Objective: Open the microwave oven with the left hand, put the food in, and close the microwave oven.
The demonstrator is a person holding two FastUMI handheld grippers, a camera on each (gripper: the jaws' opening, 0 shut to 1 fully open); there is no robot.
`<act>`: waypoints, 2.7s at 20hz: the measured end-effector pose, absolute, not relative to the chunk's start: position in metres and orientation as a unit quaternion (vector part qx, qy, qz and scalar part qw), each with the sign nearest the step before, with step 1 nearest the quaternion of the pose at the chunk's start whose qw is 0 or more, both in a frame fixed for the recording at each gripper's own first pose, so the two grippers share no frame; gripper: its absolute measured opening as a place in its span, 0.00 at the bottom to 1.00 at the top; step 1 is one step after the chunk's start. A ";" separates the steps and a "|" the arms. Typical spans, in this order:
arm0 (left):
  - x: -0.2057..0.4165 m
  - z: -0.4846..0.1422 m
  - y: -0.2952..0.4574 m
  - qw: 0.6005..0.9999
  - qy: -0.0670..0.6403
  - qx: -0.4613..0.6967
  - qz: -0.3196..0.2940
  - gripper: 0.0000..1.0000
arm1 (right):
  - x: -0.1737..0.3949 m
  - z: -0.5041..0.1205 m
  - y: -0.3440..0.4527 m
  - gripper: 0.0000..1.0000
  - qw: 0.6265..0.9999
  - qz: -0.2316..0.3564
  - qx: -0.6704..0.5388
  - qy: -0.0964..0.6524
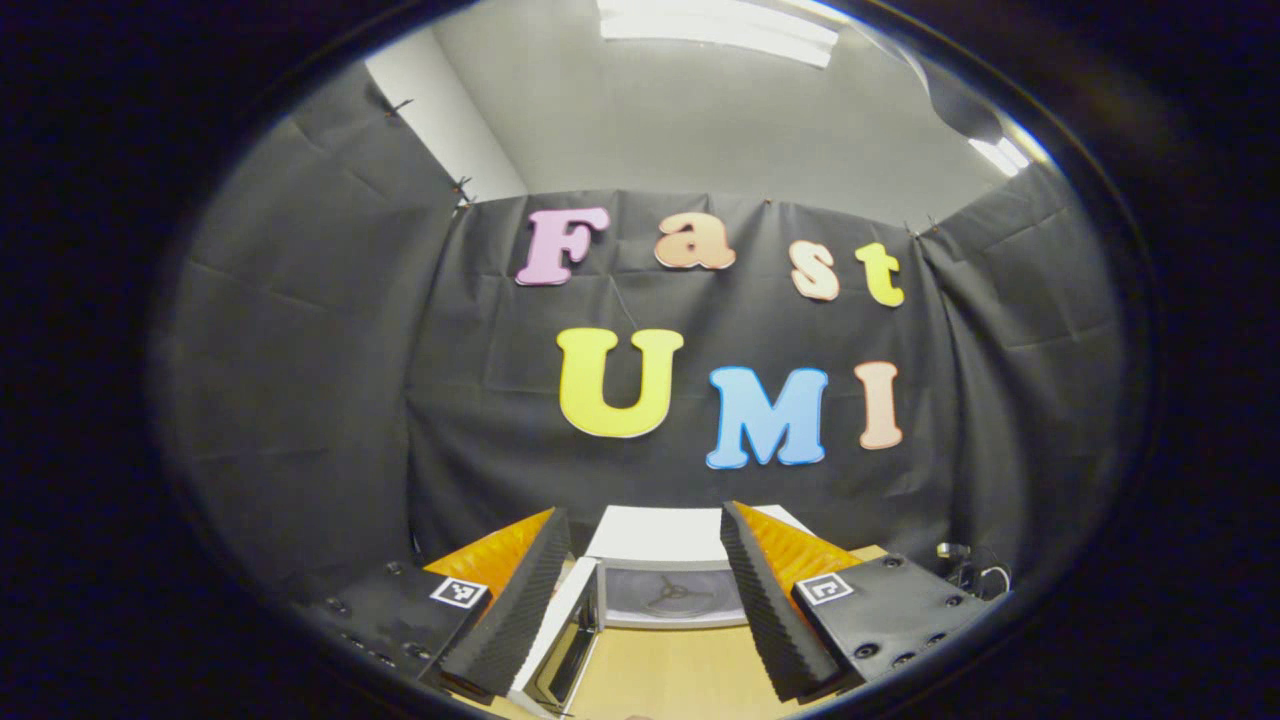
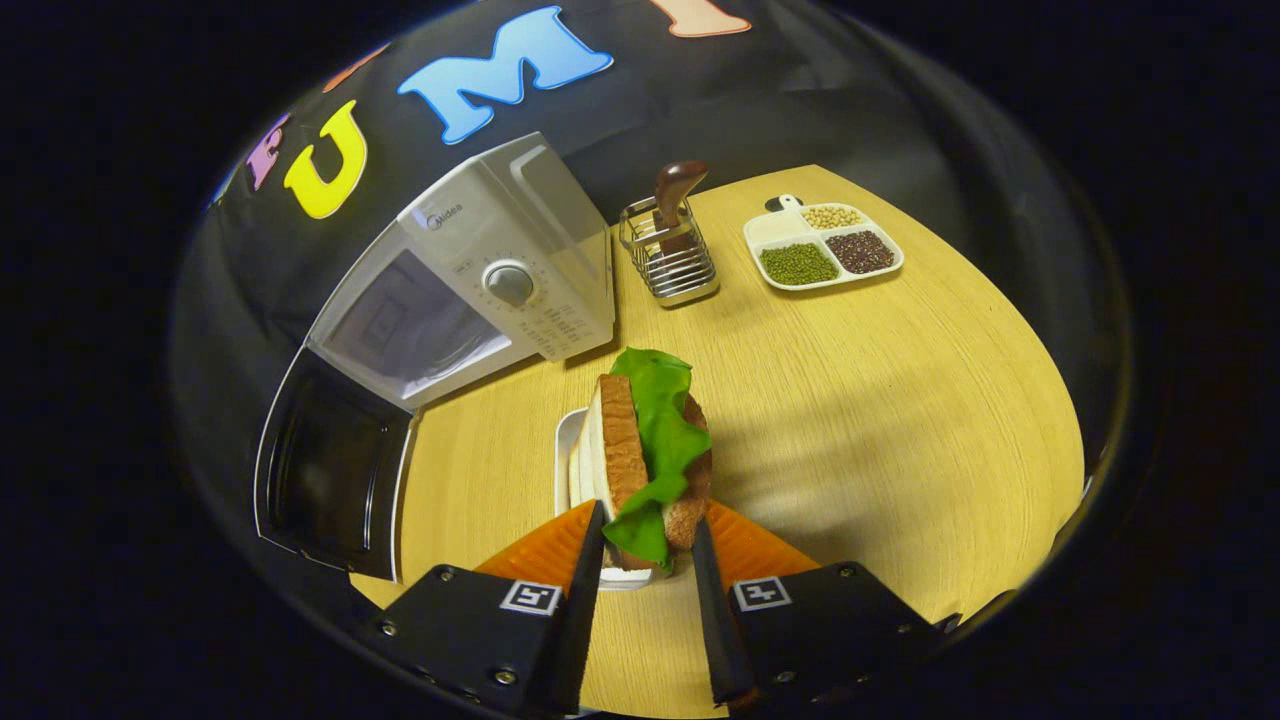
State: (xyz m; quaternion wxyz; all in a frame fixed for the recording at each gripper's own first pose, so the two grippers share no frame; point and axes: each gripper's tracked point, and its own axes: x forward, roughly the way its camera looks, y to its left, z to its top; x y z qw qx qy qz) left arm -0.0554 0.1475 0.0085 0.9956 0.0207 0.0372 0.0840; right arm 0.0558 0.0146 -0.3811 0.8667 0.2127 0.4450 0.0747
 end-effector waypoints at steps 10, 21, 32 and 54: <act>-0.019 0.013 0.095 0.996 0.042 -0.026 0.074 0.96 | 0.055 -0.327 0.032 0.19 0.840 0.130 0.327 0.413; -0.014 0.008 0.157 0.997 0.048 -0.039 0.054 0.96 | 0.071 -0.247 0.126 0.19 0.807 0.158 0.450 0.348; -0.009 0.012 0.228 0.999 0.035 0.008 -0.012 0.95 | 0.156 -0.252 0.220 0.19 0.804 0.105 0.512 0.285; -0.034 -0.003 0.358 0.997 0.064 0.010 0.034 0.96 | 0.296 -0.347 0.313 0.19 0.735 -0.095 0.637 0.211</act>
